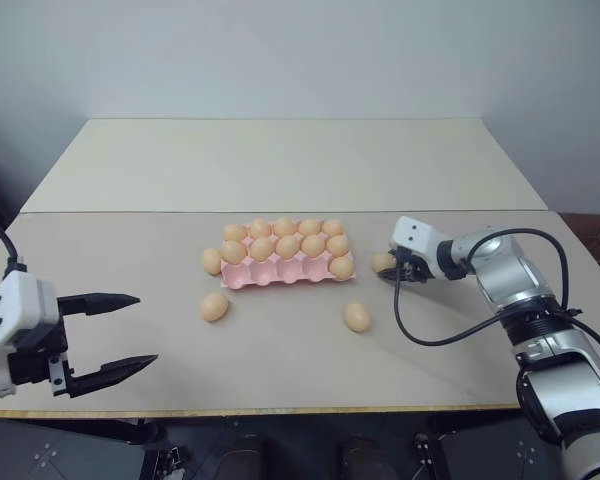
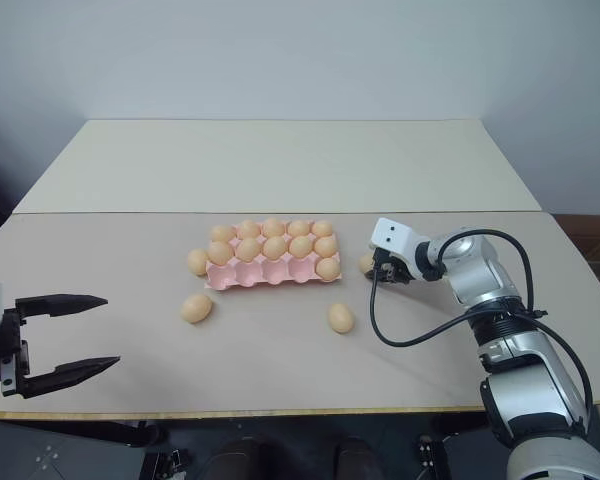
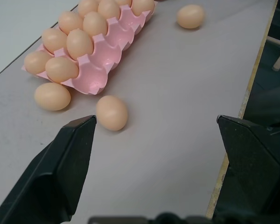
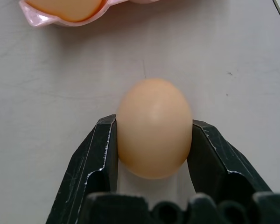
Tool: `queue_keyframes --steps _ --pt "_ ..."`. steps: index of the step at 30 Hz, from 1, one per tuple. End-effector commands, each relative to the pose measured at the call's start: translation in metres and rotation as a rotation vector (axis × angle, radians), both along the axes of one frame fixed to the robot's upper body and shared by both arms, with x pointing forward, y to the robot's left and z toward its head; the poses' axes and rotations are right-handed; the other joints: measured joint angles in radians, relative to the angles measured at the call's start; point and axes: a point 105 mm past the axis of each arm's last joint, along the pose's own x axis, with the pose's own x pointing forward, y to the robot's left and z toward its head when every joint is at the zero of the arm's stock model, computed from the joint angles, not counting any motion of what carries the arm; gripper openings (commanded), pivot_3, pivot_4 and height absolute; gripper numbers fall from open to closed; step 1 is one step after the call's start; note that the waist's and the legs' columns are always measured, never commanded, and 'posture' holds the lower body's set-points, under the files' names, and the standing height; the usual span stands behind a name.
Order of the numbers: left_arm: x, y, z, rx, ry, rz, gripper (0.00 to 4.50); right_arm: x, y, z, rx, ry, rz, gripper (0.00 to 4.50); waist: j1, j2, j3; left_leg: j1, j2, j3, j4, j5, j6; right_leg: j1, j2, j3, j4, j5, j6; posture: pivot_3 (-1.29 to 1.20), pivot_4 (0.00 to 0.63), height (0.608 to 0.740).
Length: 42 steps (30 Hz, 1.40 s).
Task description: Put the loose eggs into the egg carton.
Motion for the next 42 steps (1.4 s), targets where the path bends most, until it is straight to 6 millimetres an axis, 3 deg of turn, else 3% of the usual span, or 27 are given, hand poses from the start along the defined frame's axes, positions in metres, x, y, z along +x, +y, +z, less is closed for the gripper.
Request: queue_keyframes --steps 1,6,9,14,18,25,28,31,33,38,42 --pt "0.001 0.002 0.004 0.014 -0.031 0.003 4.50 0.000 0.006 0.027 0.015 -0.092 0.037 2.21 0.000 0.000 0.000 0.000 0.000 0.000 0.000 0.000 0.000 0.000 0.000 0.000 0.000 0.000 0.000 0.00 0.150 0.740" --pt "-0.001 0.005 0.001 0.021 -0.004 0.019 4.50 -0.010 0.040 0.081 0.120 -0.228 0.133 2.21 -0.001 0.000 0.000 0.000 0.001 0.000 -0.001 0.000 0.000 -0.001 0.000 0.000 0.000 0.000 0.000 0.00 0.150 0.740" --pt "-0.002 0.009 -0.007 0.050 0.019 0.026 4.50 -0.019 0.065 0.096 0.166 -0.273 0.208 2.21 -0.006 0.000 0.000 0.000 0.002 0.000 -0.001 0.000 0.000 -0.001 0.001 0.000 0.000 0.000 0.000 0.00 0.150 0.740" --pt "-0.001 0.008 -0.008 0.061 0.014 0.022 4.50 -0.027 0.097 0.094 0.227 -0.268 0.262 2.21 -0.011 0.000 0.000 0.001 0.003 0.000 -0.001 0.000 0.000 0.000 0.001 0.000 0.000 0.000 0.000 0.00 0.150 0.740" --pt "-0.002 0.006 -0.008 0.060 0.009 0.022 4.50 -0.030 0.114 0.073 0.210 -0.253 0.306 2.21 -0.007 0.000 0.000 0.000 0.001 -0.001 -0.001 0.000 0.000 0.000 -0.001 -0.001 -0.001 0.000 0.000 0.00 0.150 0.740" --pt "-0.003 0.005 -0.008 0.058 0.005 0.029 4.50 -0.024 0.118 0.056 0.186 -0.233 0.291 2.21 -0.014 0.000 0.000 0.000 0.001 -0.001 -0.001 0.000 0.000 -0.001 -0.001 -0.001 0.000 0.000 0.000 0.00 0.150 0.740" --pt "-0.003 0.005 -0.008 0.057 0.004 0.031 4.50 -0.022 0.121 0.053 0.178 -0.251 0.307 2.88 -0.018 0.000 0.000 0.000 0.001 -0.001 -0.001 0.000 0.000 -0.001 -0.001 -0.001 0.000 0.000 0.000 0.00 0.150 0.740" --pt "-0.003 0.005 -0.007 0.056 0.002 0.035 4.50 -0.023 0.124 0.055 0.191 -0.257 0.320 3.99 -0.021 0.000 0.000 0.000 0.001 -0.001 -0.002 0.000 0.000 -0.001 -0.001 -0.001 0.000 0.000 0.000 0.00 0.150 0.740" --pt "-0.003 0.005 -0.007 0.056 0.001 0.036 4.50 -0.022 0.125 0.057 0.197 -0.269 0.310 4.46 -0.021 0.000 0.000 0.000 0.001 -0.001 -0.002 0.000 0.000 -0.001 0.000 -0.001 0.000 0.000 0.000 0.00 0.150 0.740" --pt "-0.001 0.004 -0.005 0.056 -0.001 0.034 4.50 -0.024 0.119 0.066 0.196 -0.293 0.305 4.46 -0.020 0.001 0.000 0.000 0.001 -0.001 -0.002 0.000 0.000 -0.001 -0.001 -0.001 0.000 0.000 0.000 0.00 0.150 0.740" --pt "0.002 0.002 -0.004 0.056 -0.003 0.021 4.50 -0.038 0.098 0.076 0.182 -0.302 0.306 4.46 -0.014 0.001 0.000 -0.001 0.001 -0.002 -0.002 0.000 -0.001 -0.001 -0.001 -0.001 -0.001 0.000 0.000 0.00 0.150 0.740"
